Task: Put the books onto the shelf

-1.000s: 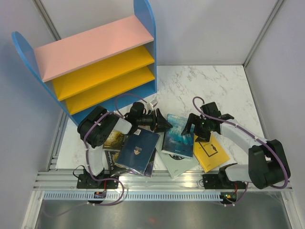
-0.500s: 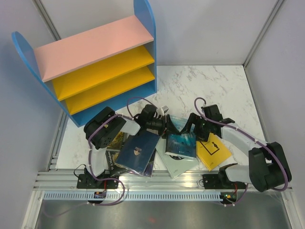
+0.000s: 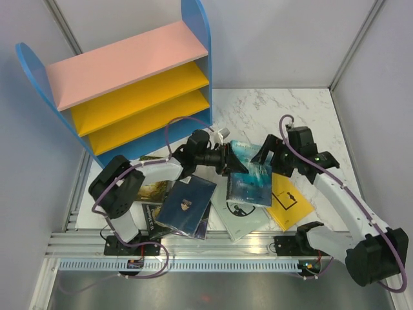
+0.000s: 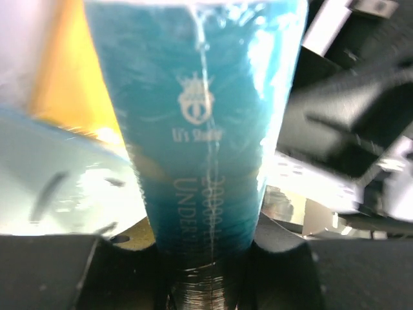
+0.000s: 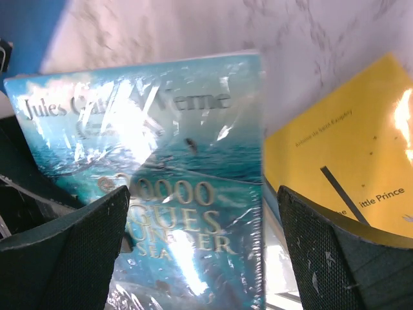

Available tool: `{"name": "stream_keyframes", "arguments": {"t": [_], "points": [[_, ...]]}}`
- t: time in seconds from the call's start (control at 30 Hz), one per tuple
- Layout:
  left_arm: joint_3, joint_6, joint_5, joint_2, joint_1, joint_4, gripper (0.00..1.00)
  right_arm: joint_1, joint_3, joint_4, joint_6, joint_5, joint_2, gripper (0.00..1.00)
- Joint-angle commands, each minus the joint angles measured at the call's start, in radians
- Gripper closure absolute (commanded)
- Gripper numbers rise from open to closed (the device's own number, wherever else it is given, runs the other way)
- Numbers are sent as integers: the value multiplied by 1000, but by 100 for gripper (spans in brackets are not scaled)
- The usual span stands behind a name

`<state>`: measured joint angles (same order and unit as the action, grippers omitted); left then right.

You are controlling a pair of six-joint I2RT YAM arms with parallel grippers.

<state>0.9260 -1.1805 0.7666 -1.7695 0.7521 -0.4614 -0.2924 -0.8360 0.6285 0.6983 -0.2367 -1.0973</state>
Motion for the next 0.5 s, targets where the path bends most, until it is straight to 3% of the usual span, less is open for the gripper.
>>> {"name": "stream_keyframes", "arguments": {"t": [0.0, 0.03, 0.07, 0.1, 0.3, 0.4, 0.43, 0.47], "points": [[99, 18, 65, 218, -45, -146, 98, 28, -148, 132, -14, 76, 68, 2], [109, 18, 65, 241, -66, -146, 98, 35, -169, 141, -2, 74, 88, 2], [115, 75, 28, 261, -79, -11, 98, 38, -190, 151, 9, 71, 97, 2], [129, 238, -100, 309, -89, 495, 98, 44, -236, 166, 16, 65, 111, 2], [145, 283, -96, 439, -221, 632, 98, 56, -396, 154, 104, 5, 149, 2], [146, 283, -96, 505, -282, 632, 98, 55, -365, 39, 205, -106, 169, 2], [151, 230, -69, 524, -293, 618, 98, 58, -333, -19, 246, -216, 180, 2], [157, 188, -58, 533, -304, 607, 98, 56, -249, -155, 306, -260, 192, 2]]}}
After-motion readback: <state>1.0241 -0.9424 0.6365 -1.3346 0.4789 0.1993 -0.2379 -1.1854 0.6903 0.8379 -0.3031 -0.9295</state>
